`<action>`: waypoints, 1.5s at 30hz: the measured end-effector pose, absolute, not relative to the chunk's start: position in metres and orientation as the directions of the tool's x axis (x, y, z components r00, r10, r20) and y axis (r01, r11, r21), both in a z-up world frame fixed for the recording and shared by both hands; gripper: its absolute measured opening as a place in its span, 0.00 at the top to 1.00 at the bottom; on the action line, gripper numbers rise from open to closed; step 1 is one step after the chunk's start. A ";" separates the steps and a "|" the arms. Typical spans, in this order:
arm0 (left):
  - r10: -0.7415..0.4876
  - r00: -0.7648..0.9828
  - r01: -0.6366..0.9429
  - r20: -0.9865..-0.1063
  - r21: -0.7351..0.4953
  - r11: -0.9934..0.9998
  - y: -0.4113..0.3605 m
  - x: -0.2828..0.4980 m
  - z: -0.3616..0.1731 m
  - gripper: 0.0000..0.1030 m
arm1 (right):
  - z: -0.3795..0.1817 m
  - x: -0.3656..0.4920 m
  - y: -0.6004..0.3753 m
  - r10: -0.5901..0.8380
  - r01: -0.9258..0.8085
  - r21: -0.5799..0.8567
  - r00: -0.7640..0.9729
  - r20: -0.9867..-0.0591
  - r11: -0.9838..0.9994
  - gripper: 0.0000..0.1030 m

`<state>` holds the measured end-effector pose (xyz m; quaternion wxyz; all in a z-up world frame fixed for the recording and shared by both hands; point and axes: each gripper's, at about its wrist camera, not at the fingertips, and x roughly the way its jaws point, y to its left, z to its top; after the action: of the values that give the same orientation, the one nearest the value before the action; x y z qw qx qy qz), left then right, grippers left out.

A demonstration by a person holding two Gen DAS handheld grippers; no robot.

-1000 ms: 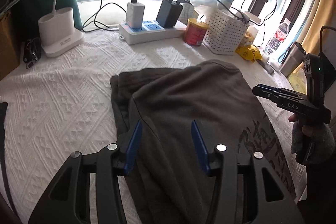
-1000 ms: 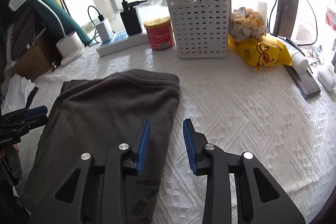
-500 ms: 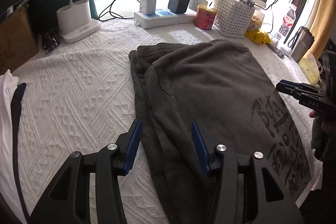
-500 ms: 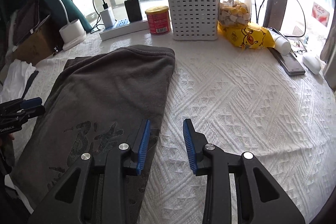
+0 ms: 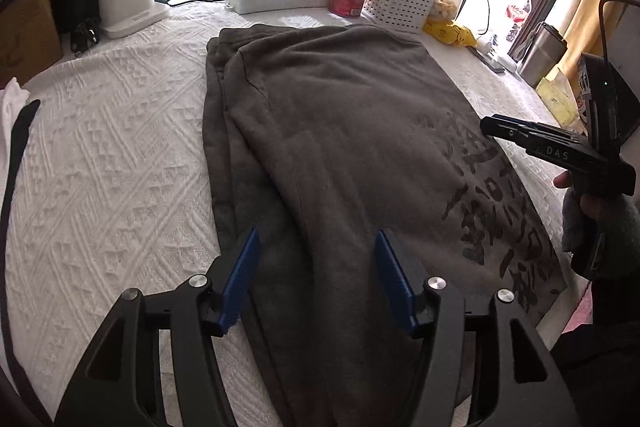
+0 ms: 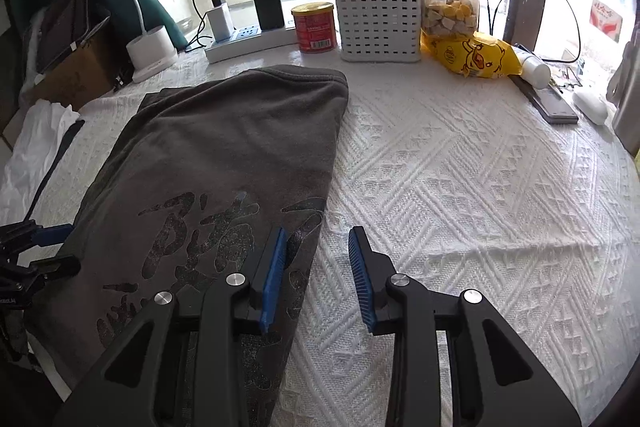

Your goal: Fold small clothes

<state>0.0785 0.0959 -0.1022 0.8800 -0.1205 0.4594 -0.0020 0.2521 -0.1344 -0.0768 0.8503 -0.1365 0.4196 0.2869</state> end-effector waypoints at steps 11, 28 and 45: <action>0.004 0.560 -0.139 -0.828 -0.090 0.986 0.099 0.049 -0.108 0.32 | -0.083 0.238 -0.144 0.381 -0.601 0.030 0.467 -0.798 0.799 0.66; -0.008 0.662 -0.205 -0.750 -0.191 0.960 0.143 0.115 -0.085 0.32 | -0.073 0.262 -0.149 0.389 -0.577 0.036 0.501 -0.773 0.816 0.43; 0.004 0.656 -0.249 -0.755 -0.211 0.945 0.178 0.186 -0.105 0.25 | -0.078 0.317 -0.133 0.391 -0.565 0.054 0.497 -0.775 0.824 0.42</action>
<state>0.1861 0.1781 -0.1051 0.8975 -0.1498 0.4088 0.0704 0.3175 -0.1335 -0.0777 0.8589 -0.1039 0.4173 0.2782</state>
